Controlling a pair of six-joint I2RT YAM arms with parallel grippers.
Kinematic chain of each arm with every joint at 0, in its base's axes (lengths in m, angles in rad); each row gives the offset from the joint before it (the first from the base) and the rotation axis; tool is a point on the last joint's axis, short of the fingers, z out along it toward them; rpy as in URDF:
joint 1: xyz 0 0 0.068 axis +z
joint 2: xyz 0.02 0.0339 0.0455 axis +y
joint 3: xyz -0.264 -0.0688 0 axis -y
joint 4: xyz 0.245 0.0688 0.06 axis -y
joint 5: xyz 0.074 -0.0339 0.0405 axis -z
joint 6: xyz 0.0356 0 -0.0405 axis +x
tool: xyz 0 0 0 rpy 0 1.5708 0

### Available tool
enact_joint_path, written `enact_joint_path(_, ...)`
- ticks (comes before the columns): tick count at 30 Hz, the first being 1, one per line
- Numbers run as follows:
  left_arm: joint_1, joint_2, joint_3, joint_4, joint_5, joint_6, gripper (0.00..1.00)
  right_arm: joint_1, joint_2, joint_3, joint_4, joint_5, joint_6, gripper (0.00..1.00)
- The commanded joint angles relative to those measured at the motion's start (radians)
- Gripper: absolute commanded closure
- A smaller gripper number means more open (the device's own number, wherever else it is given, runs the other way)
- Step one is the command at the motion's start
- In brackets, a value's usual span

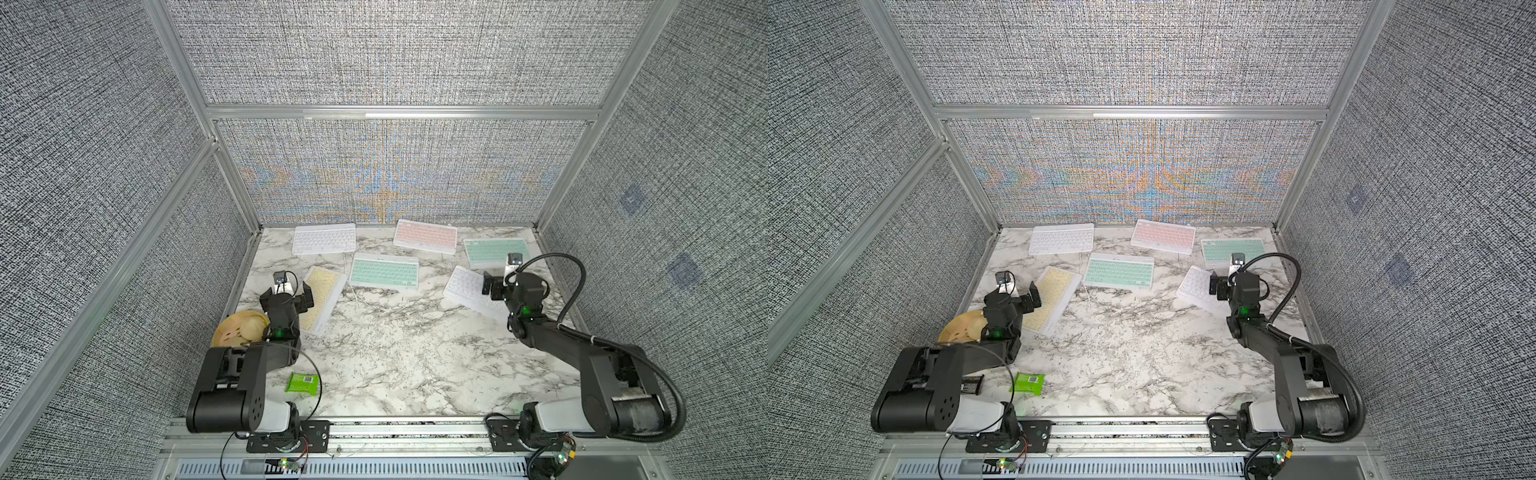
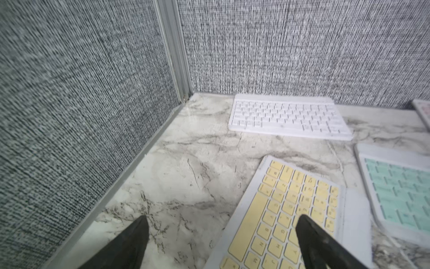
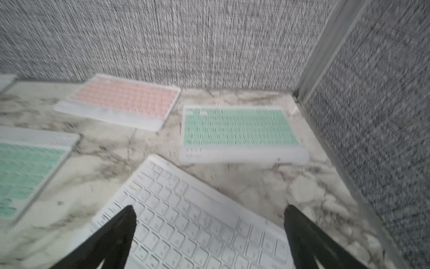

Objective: Stack the numeric keypads
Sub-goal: Move the numeric keypad to the center of the board.

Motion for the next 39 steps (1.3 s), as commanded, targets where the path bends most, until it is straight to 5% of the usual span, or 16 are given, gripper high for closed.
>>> enact_joint_path(1,-0.002,-0.142,0.027,-0.169,0.049,0.030,0.01,0.034,-0.069,0.042,-0.260,-0.028,0.015,0.01)
enact_joint_path(9,-0.008,-0.441,0.279,-0.819,0.324,-0.430,0.01,0.267,-0.217,0.195,-0.590,-0.147,0.223,0.01)
enact_joint_path(14,-0.093,-0.484,0.226,-0.756,0.546,-0.720,0.01,0.443,-0.203,0.161,-0.548,-0.349,0.459,0.01)
enact_joint_path(22,-0.413,-0.514,0.137,-0.660,0.413,-0.935,0.01,0.663,-0.118,0.077,-0.371,-0.339,0.737,0.01)
enact_joint_path(28,-0.559,-0.481,0.108,-0.632,0.317,-0.956,0.01,0.735,-0.133,0.049,-0.314,-0.278,0.753,0.01)
enact_joint_path(30,-0.565,-0.451,0.087,-0.511,0.351,-0.939,0.01,0.735,-0.109,0.041,-0.254,-0.293,0.776,0.01)
enact_joint_path(33,-0.564,-0.373,0.039,-0.389,0.347,-1.059,0.01,0.732,-0.057,0.133,-0.414,-0.304,0.775,0.01)
enact_joint_path(36,-0.556,-0.266,0.048,-0.251,0.420,-1.017,0.01,0.731,0.001,0.186,-0.419,-0.369,0.739,0.01)
enact_joint_path(39,-0.556,-0.196,0.241,-0.536,0.442,-0.896,0.01,0.692,0.030,0.172,-0.415,-0.384,0.758,0.01)
